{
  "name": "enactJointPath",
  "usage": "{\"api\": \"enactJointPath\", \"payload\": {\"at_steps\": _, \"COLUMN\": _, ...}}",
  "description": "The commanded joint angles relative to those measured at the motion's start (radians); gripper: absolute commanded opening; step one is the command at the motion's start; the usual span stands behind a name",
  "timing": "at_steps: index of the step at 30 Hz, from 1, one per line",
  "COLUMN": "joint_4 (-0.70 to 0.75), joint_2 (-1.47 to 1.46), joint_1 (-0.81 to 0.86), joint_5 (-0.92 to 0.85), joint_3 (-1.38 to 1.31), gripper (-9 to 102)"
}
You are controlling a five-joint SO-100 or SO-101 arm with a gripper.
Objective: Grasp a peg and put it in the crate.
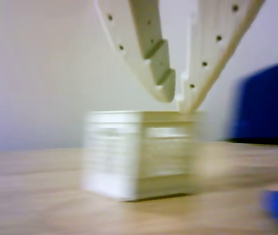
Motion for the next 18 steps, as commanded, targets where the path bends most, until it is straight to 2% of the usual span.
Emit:
{"api": "enactJointPath", "payload": {"at_steps": 1, "joint_4": -0.160, "joint_2": -0.072, "joint_1": 0.091, "joint_5": -0.127, "joint_3": -0.051, "gripper": 0}}
{"api": "enactJointPath", "payload": {"at_steps": 4, "joint_4": -0.192, "joint_2": -0.109, "joint_1": 0.106, "joint_5": -0.190, "joint_3": -0.034, "gripper": 0}}
{"api": "enactJointPath", "payload": {"at_steps": 10, "joint_4": -0.166, "joint_2": -0.147, "joint_1": 0.118, "joint_5": -0.302, "joint_3": -0.032, "gripper": 1}}
{"api": "enactJointPath", "payload": {"at_steps": 18, "joint_4": -0.156, "joint_2": -0.219, "joint_1": 0.120, "joint_5": -0.318, "joint_3": -0.074, "gripper": 19}}
